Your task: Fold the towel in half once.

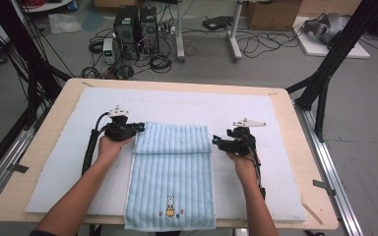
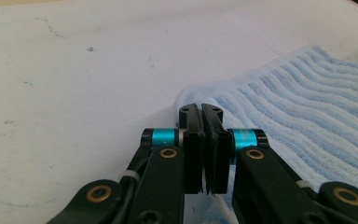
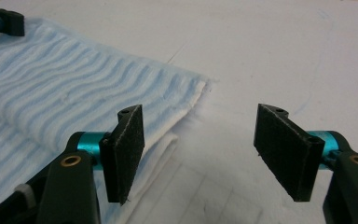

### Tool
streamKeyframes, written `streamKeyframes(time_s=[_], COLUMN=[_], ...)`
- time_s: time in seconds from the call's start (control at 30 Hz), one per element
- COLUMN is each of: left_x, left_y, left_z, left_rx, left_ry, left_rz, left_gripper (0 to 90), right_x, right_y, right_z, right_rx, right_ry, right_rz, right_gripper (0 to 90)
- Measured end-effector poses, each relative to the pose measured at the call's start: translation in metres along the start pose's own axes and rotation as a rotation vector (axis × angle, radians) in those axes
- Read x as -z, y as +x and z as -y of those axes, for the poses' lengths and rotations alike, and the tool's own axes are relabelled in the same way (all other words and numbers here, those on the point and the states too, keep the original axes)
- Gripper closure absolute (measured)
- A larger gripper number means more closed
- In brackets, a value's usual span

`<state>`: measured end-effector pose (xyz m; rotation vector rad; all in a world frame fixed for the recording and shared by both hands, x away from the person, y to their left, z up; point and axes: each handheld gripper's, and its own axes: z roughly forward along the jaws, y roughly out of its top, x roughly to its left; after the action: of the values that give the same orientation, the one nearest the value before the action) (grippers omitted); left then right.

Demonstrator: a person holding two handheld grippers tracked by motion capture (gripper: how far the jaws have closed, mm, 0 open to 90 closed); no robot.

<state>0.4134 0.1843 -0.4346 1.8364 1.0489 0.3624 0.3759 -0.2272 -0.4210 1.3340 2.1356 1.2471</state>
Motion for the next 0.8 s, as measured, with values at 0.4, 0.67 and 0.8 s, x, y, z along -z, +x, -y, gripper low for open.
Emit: streamKeyframes(time_s=[0.4,0.67,0.8], left_x=[0.000,0.002,0.011], left_y=[0.002,0.003,0.003], left_z=[0.000,0.000,-0.004], left_rx=[0.027,0.040,0.052], left_ry=[-0.011,-0.014,-0.056], left_rz=[0.009,0.030,0.068], left_gripper=[86.6,86.5,86.5], right_x=[-0.063,-0.075,-0.070], right_y=[0.006,0.021,0.027], right_z=[-0.024,-0.027,-0.029], right_rx=[0.015,0.176,0.179], right_ry=[0.147,0.230,0.208], right_rz=[0.003,0.048,0.013], right_gripper=[41.3,82.4,85.5])
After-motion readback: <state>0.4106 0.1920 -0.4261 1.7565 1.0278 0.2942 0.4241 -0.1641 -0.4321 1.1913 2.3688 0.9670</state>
